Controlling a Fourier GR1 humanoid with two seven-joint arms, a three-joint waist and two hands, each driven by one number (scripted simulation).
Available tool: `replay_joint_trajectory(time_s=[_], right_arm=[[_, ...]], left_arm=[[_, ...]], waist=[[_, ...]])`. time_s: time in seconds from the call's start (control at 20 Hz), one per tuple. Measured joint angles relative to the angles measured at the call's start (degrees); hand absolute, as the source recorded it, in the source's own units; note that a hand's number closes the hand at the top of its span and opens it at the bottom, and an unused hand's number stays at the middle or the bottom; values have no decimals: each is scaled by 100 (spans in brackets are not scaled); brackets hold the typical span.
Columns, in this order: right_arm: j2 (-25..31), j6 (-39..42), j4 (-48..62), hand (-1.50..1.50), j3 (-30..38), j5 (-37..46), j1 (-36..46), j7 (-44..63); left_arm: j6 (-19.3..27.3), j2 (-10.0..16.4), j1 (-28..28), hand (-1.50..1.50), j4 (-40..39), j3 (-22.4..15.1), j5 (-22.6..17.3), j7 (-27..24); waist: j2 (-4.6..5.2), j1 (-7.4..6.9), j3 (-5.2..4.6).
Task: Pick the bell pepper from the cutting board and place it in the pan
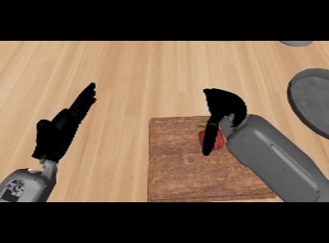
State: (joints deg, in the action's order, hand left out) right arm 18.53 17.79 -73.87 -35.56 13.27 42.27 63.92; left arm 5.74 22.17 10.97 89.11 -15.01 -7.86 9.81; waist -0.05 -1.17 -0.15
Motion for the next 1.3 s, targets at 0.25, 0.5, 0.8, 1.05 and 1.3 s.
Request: replay_joint_trajectory(time_s=[0.25,0.5,0.8,1.05,1.3], right_arm=[[-289,134,428,-150,-151,7,253,158],[-422,253,669,-150,-247,57,414,261],[-405,379,705,-150,-350,172,289,252],[-445,381,885,-150,-360,404,162,164],[-473,378,946,-150,-307,674,-23,51]], left_arm=[[-91,31,36,0,-114,131,-23,-38],[-56,-13,-80,0,37,110,49,19],[-92,-4,-211,0,74,174,108,-31],[-143,-33,-161,0,78,282,94,16],[-177,-102,-206,0,188,299,142,89]], waist=[[-4,48,3],[-22,75,5],[-28,126,7],[-16,125,9],[-12,120,12]])
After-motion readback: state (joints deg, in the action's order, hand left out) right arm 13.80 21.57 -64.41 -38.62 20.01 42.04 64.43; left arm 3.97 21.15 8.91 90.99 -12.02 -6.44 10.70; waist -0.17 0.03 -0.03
